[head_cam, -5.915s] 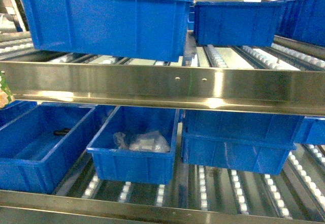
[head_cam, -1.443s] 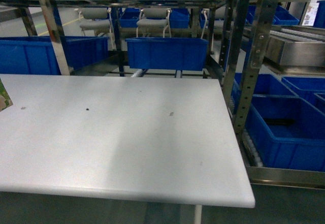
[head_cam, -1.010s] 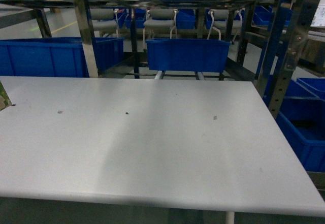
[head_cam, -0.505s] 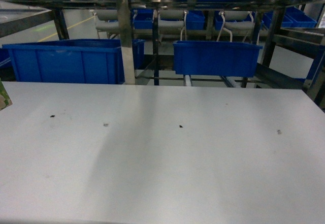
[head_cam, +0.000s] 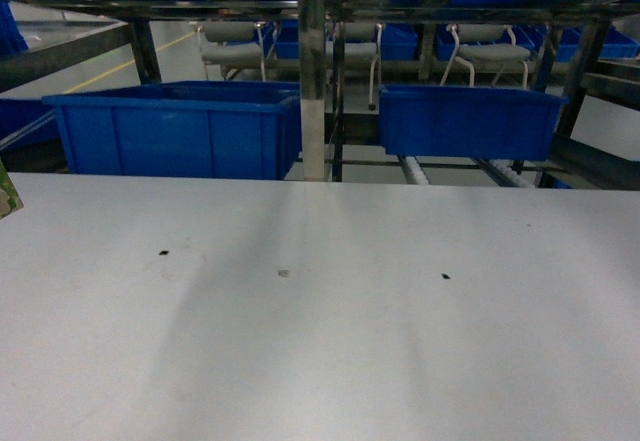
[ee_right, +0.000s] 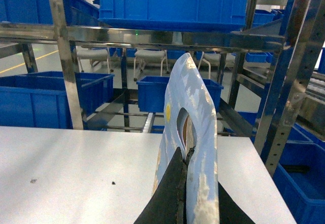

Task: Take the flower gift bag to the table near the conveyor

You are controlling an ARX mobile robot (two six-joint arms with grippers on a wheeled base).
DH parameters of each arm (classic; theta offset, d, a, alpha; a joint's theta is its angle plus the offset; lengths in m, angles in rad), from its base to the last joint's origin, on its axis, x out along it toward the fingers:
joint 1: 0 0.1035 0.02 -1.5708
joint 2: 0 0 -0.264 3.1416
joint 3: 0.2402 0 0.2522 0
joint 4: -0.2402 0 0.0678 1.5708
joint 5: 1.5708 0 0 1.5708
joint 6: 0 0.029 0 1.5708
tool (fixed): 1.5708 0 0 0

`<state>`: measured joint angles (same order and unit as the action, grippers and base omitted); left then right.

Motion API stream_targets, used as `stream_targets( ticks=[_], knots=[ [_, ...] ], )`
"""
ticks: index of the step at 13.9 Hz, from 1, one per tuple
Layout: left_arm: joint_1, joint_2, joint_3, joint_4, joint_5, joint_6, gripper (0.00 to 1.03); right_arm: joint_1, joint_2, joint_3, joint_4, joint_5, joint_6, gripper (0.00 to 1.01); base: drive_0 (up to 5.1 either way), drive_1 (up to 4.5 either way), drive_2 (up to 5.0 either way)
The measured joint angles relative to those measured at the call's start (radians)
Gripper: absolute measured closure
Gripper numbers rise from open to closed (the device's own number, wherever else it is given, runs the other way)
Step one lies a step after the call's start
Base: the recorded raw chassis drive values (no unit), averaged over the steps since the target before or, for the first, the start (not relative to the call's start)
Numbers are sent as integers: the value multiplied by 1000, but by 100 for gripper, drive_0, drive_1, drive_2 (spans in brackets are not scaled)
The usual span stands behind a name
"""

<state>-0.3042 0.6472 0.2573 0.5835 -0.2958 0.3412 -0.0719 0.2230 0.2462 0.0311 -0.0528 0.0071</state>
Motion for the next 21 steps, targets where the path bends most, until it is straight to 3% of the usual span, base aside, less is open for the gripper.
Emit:
stream_targets(
  ticks=[21],
  knots=[
    [0,2,0,0,0,0,101,0,2,-1,1,-3,0,99,-462,399,50]
  ],
)
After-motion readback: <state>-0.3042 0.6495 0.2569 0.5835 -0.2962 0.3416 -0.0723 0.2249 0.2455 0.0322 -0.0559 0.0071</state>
